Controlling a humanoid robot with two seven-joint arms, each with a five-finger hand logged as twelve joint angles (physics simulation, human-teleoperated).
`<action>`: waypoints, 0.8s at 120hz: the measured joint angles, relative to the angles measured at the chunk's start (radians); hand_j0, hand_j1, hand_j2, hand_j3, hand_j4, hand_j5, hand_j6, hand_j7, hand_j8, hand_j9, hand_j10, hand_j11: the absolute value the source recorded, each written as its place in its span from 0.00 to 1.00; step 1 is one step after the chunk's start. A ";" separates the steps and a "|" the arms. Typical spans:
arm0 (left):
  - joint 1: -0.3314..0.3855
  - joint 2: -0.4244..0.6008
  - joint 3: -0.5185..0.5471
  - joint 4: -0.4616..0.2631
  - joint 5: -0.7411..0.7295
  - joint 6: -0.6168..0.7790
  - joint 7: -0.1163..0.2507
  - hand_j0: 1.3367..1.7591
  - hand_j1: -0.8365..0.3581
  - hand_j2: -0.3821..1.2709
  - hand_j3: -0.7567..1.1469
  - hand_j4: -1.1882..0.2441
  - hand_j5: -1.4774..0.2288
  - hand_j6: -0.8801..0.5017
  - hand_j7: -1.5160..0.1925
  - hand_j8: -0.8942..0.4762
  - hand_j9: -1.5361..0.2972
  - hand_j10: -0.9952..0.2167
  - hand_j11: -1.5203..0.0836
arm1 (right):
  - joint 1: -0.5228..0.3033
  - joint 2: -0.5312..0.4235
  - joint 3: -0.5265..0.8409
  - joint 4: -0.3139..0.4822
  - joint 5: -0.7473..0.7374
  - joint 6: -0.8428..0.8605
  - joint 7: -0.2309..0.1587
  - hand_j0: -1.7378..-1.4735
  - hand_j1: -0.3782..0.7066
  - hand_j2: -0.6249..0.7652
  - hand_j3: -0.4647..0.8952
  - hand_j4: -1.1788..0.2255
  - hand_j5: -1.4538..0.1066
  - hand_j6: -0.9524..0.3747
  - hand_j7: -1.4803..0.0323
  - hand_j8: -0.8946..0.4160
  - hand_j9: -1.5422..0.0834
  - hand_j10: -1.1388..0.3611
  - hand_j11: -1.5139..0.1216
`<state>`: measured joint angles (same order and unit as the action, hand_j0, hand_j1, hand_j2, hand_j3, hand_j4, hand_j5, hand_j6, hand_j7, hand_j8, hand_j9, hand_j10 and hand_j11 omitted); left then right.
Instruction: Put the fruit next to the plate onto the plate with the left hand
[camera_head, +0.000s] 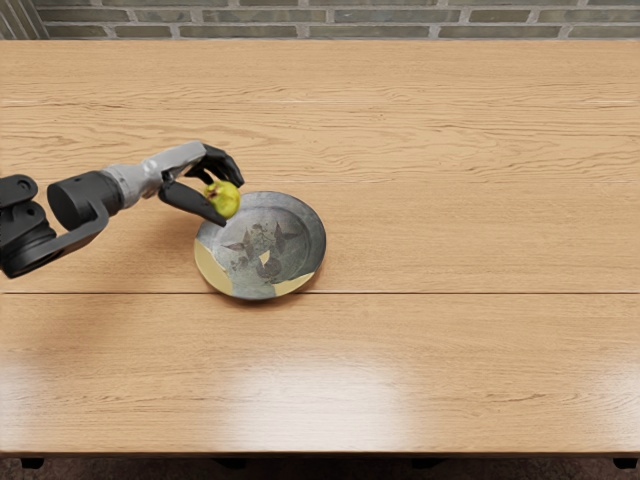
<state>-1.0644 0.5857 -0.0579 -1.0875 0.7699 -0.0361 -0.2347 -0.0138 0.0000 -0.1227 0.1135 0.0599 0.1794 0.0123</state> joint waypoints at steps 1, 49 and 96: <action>0.000 -0.002 0.000 0.000 0.000 0.000 0.000 0.76 0.47 0.43 0.40 0.40 0.39 0.27 0.41 0.34 0.39 0.35 0.43 | 0.000 0.000 0.000 0.000 0.000 0.000 0.000 0.30 0.03 0.45 0.34 0.84 0.93 0.72 0.98 0.68 0.95 0.76 0.93; 0.007 -0.078 0.002 -0.003 -0.001 -0.026 0.024 0.76 0.45 0.46 0.40 0.40 0.38 0.27 0.41 0.34 0.39 0.35 0.43 | 0.000 0.000 0.000 0.000 0.000 0.000 0.000 0.30 0.03 0.45 0.34 0.84 0.93 0.72 0.98 0.68 0.95 0.76 0.93; 0.015 -0.106 0.010 -0.001 -0.020 -0.026 0.046 0.76 0.63 0.37 0.40 0.54 0.54 0.36 0.57 0.42 0.54 0.47 0.61 | 0.000 0.000 0.000 0.000 0.000 0.000 0.000 0.30 0.03 0.45 0.34 0.84 0.93 0.72 0.98 0.68 0.95 0.76 0.93</action>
<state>-1.0492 0.4798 -0.0475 -1.0886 0.7499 -0.0620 -0.1886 -0.0138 0.0000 -0.1227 0.1135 0.0599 0.1793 0.0123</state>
